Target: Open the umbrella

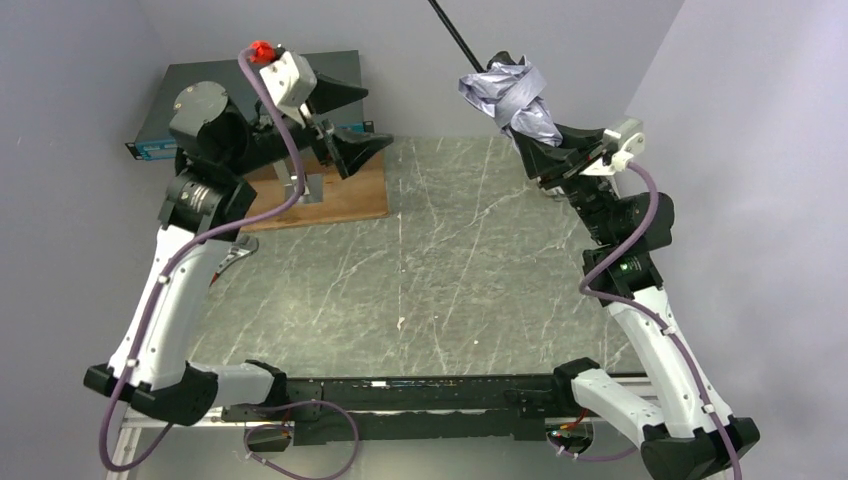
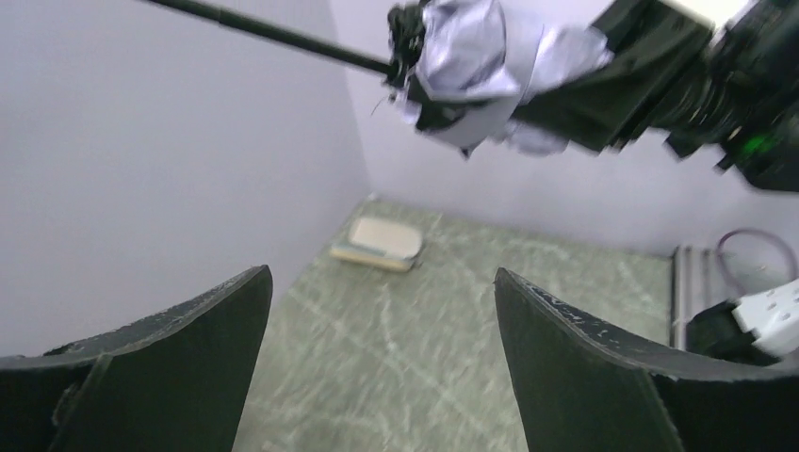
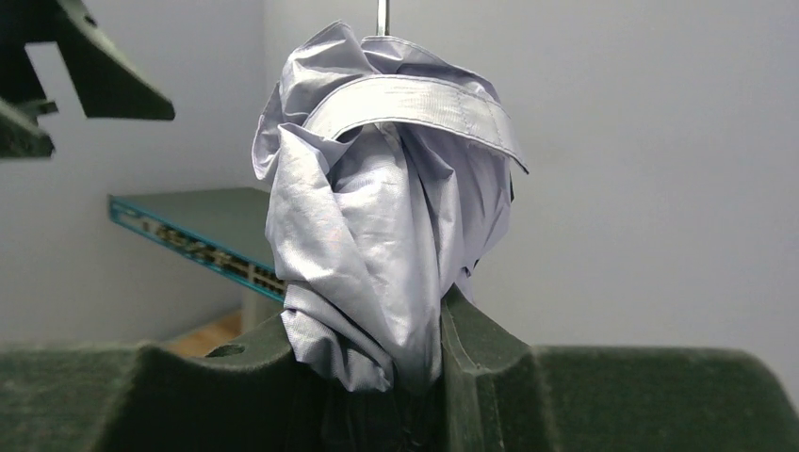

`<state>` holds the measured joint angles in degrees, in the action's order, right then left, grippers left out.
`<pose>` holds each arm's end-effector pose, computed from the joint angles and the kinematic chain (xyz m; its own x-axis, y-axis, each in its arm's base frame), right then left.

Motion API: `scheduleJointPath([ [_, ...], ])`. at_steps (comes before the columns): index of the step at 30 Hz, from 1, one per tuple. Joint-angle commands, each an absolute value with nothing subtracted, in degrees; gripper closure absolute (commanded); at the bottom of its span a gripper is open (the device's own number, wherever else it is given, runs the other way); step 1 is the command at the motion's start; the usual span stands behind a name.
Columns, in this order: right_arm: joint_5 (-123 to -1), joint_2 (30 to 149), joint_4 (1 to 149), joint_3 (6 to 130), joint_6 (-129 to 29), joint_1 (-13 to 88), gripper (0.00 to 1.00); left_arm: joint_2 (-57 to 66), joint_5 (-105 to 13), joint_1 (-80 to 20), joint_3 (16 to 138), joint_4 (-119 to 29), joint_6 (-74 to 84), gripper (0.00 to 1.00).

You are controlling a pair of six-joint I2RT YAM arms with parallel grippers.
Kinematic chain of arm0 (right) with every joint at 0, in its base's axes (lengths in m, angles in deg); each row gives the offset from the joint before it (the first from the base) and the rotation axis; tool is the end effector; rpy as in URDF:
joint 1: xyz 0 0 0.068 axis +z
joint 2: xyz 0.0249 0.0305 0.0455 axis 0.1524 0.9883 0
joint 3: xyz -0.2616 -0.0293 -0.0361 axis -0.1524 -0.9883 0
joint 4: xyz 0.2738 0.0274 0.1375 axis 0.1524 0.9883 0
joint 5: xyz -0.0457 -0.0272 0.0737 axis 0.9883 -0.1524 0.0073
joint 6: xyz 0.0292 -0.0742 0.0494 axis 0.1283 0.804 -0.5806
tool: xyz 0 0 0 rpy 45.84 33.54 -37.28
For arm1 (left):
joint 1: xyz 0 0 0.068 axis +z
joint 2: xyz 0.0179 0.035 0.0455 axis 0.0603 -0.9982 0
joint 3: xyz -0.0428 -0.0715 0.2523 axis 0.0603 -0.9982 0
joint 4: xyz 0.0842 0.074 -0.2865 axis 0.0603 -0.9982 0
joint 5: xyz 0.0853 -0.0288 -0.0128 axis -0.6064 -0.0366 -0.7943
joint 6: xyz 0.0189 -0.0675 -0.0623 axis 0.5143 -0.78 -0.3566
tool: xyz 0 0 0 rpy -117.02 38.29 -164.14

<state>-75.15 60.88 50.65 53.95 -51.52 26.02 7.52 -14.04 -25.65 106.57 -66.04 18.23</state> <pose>0.2533 0.1100 0.5053 0.4319 0.2751 -0.8589 -0.6292 0.7743 -0.0684 0.2592 -0.1646 0.5808 0.1945 -0.0571 -0.9792 0.8695 0.4721 0.1451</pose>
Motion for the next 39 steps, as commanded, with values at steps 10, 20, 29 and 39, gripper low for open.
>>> scheduleJointPath([
  [10, -62.2, 56.2, 43.1, 47.2, -15.9, 38.5, 1.0, -7.3, -10.7, -29.3, 109.7, -33.8, -21.1, 0.07],
  [20, -59.0, 56.1, 41.1, 44.8, -5.6, 43.7, 1.0, -13.6, -14.2, -30.4, 107.9, -24.0, -31.9, 0.18],
  [29, -57.6, 56.8, 39.8, 43.3, -1.0, 46.4, 1.0, -16.6, -21.9, -31.2, 109.1, -28.1, -35.4, 0.41],
  [39, -65.5, 52.4, 72.4, 44.1, -5.8, 46.5, 0.38, -17.4, -18.1, -31.3, 112.0, -24.5, -28.9, 1.0],
])
